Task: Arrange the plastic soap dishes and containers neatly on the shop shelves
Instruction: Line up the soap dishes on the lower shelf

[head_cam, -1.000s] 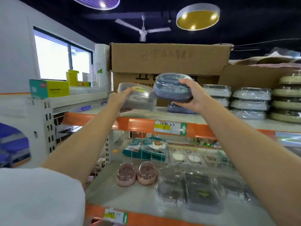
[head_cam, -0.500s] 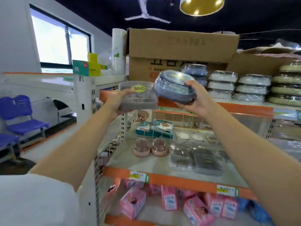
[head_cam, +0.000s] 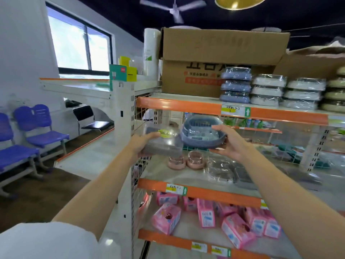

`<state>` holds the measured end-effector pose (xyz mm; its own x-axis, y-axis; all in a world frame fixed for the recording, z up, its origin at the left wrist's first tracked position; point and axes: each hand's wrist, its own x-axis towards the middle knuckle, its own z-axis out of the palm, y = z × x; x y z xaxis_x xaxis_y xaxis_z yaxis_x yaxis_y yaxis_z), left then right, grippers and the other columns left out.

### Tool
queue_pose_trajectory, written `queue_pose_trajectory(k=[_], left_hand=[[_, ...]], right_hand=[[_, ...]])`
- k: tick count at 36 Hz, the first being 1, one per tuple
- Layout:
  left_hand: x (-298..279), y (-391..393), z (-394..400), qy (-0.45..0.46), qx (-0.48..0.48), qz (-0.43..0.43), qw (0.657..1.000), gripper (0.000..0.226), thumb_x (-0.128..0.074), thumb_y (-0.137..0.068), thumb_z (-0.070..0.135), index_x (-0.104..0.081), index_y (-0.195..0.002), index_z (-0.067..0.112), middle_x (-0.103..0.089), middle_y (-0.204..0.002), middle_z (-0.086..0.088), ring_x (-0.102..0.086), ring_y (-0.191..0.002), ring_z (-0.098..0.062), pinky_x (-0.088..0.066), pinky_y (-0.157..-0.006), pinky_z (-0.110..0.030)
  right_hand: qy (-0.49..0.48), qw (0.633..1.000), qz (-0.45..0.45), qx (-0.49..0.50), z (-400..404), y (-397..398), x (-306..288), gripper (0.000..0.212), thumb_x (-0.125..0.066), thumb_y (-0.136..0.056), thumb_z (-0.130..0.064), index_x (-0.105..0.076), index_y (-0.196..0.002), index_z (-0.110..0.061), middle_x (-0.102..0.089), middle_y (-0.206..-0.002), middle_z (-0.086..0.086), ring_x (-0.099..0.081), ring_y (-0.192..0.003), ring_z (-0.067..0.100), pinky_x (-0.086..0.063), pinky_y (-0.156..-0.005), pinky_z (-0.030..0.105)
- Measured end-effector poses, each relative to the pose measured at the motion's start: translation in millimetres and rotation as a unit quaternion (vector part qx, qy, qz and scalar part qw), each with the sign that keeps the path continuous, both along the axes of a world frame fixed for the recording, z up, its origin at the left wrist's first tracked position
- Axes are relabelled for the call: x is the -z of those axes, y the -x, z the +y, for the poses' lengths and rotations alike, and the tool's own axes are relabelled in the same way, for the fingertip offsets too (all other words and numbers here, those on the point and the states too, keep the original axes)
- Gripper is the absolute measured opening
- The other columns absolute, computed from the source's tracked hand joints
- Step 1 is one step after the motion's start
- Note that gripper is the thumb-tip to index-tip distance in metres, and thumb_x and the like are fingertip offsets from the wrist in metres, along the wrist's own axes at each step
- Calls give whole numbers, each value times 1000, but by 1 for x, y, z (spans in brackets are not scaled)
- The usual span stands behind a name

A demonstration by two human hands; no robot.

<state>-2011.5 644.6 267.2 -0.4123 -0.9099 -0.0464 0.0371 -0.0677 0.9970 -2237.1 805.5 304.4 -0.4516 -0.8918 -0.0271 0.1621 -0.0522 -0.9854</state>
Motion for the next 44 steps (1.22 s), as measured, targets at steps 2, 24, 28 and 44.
queue_pose_trajectory(k=[2, 24, 28, 44], left_hand=[[8, 0, 1, -16, -7, -13, 1000, 61, -81, -70, 31, -56, -117, 2, -64, -112, -15, -65, -90, -25, -57, -52, -32], [88, 39, -30, -109, -47, -77, 990, 60, -83, -71, 26, -54, -119, 5, -63, -106, -14, -61, -87, -28, -55, -74, -43], [93, 53, -47, -117, -51, -93, 987, 63, -85, -68, 30, -54, -117, 6, -64, -109, -14, -63, -98, -31, -57, -75, -46], [154, 110, -109, -144, -41, -131, 980, 95, -92, -53, 36, -47, -127, -2, -63, -114, -24, -65, -102, -36, -53, -88, -53]], right_hand=[[-19, 1000, 6, 1, 0, -2, 10, 18, -63, -87, -22, -58, -103, -16, -64, -107, 10, -64, -90, 22, -57, -62, 33], [-149, 986, -15, 68, -40, 37, 90, 43, -71, -82, -27, -54, -119, -14, -64, -107, 9, -62, -96, 24, -54, -79, 39], [-177, 982, -29, 59, -56, 56, 109, 33, -71, -84, -25, -55, -110, -12, -64, -100, 9, -59, -100, 25, -48, -99, 44], [-227, 970, -77, 45, -111, 100, 154, 35, -68, -87, -14, -48, -116, -11, -57, -89, 6, -57, -80, 20, -45, -83, 37]])
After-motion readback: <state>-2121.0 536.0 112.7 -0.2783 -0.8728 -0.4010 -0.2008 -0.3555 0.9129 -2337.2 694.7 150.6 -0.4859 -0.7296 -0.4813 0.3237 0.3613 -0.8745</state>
